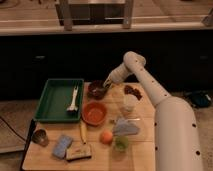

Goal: Place pepper in purple bowl

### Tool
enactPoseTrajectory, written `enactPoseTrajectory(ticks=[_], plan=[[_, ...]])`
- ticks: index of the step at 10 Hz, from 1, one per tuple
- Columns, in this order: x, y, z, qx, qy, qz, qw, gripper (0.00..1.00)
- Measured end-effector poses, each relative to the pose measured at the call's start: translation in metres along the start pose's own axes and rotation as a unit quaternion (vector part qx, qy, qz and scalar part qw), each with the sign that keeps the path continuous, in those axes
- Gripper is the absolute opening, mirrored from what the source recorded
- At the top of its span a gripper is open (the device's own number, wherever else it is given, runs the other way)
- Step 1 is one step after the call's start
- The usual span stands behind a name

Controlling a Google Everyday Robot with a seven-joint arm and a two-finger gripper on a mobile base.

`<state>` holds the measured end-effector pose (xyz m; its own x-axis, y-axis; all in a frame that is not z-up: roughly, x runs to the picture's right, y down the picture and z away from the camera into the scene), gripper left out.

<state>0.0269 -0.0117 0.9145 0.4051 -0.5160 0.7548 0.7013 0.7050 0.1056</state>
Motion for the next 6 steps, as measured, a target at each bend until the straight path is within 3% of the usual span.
enactPoseTrajectory(ticks=[1, 6], plan=[[0.0000, -0.0002, 0.0001, 0.000, 0.000, 0.000, 1.0000, 0.22], [-0.0011, -0.0051, 0.0021, -0.005, -0.003, -0.007, 1.0000, 0.74]])
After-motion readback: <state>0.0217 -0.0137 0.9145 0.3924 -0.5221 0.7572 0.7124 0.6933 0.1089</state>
